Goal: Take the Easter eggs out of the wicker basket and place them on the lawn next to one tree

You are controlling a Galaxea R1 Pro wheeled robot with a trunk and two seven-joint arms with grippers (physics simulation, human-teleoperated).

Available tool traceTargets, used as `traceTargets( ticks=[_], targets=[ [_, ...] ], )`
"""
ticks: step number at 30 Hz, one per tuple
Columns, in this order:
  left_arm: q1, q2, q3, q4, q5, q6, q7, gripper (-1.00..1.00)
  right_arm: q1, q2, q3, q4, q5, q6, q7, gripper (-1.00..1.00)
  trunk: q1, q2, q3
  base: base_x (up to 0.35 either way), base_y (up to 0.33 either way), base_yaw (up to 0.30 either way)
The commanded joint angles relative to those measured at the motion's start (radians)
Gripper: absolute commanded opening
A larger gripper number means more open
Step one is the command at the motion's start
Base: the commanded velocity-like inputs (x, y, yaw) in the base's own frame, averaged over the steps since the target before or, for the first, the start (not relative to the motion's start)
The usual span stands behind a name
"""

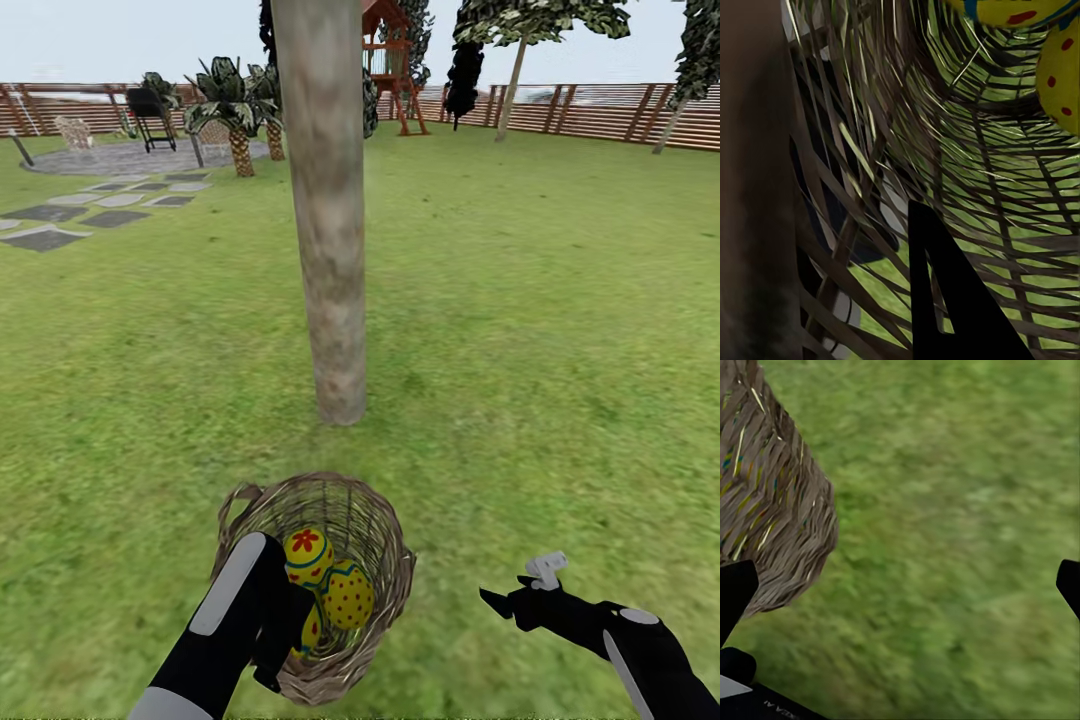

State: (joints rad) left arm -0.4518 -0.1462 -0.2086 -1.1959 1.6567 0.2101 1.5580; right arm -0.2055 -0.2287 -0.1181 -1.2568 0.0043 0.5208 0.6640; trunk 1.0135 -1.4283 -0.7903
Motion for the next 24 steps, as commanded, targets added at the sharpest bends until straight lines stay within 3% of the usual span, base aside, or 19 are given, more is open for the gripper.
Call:
traceTargets(
  ticks=[1,24],
  targets=[
    [-0.001,0.000,0.000,-0.001,0.002,0.016,0.004,-1.00,-0.001,0.000,-0.002,-0.001,0.000,0.007,0.005,1.00,0.004,-0.008,-0.005,0.000,0.000,0.000],
    [-0.001,0.000,0.000,-0.002,0.002,0.022,0.004,-1.00,0.000,0.000,-0.001,-0.001,-0.001,-0.004,0.005,1.00,0.092,-0.169,-0.082,0.000,0.000,0.000]
  ],
)
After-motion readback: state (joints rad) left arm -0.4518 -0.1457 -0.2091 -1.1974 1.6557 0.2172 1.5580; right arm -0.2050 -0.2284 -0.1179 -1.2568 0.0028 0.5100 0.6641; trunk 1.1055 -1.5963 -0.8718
